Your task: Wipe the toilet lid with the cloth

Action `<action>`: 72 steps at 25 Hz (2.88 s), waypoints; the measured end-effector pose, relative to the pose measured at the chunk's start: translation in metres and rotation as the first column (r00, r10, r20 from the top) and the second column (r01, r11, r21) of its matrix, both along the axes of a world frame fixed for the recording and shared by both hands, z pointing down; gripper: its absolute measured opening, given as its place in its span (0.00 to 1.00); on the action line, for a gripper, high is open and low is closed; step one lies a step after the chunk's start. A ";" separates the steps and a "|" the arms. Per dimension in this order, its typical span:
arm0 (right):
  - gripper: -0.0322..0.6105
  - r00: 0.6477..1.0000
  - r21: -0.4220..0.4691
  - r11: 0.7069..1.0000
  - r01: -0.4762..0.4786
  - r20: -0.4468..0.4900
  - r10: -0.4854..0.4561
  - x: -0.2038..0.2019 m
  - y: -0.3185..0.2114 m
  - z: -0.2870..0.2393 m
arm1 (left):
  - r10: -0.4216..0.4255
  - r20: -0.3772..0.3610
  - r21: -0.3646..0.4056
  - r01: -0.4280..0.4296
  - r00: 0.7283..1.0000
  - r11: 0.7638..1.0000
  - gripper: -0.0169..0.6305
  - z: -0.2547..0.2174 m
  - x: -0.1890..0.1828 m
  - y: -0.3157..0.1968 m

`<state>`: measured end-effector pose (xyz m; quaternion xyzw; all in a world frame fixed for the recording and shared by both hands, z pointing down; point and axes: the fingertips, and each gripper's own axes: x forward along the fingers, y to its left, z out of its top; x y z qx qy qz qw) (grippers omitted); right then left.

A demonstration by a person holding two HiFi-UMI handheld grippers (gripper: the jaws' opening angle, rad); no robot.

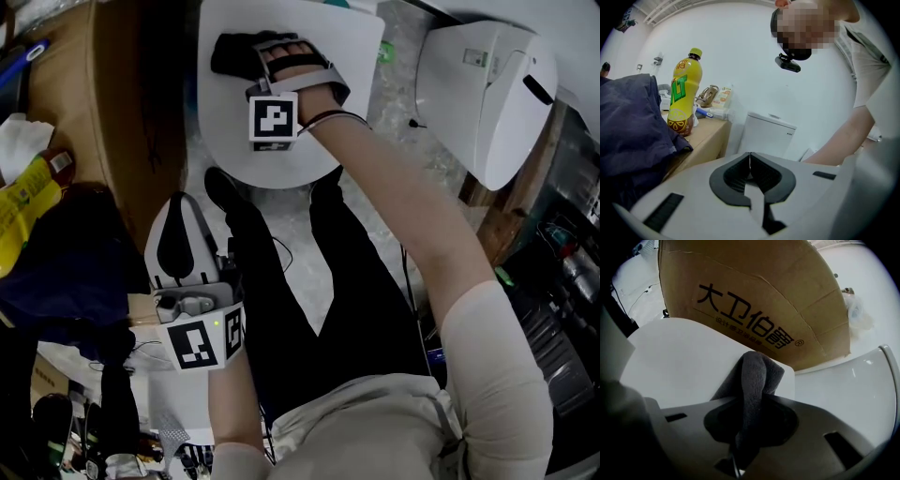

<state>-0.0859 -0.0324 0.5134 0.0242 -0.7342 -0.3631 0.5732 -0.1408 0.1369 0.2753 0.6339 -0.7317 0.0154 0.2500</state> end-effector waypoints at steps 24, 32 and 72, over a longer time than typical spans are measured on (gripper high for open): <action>0.15 1.000 -0.241 0.970 0.020 0.000 -0.021 0.070 0.217 0.018 | 0.009 0.024 0.023 -0.009 1.000 1.000 0.05 -0.008 0.017 0.046; 0.15 0.996 -0.380 0.925 -0.008 -0.086 -0.027 0.079 0.233 0.019 | -0.002 0.013 0.012 0.002 1.000 1.000 0.05 -0.004 0.018 0.061; 0.15 0.996 0.046 0.998 -0.034 -0.086 0.038 -0.064 -0.073 -0.008 | 0.068 0.098 -0.015 -0.067 0.993 0.998 0.05 -0.004 -0.016 0.027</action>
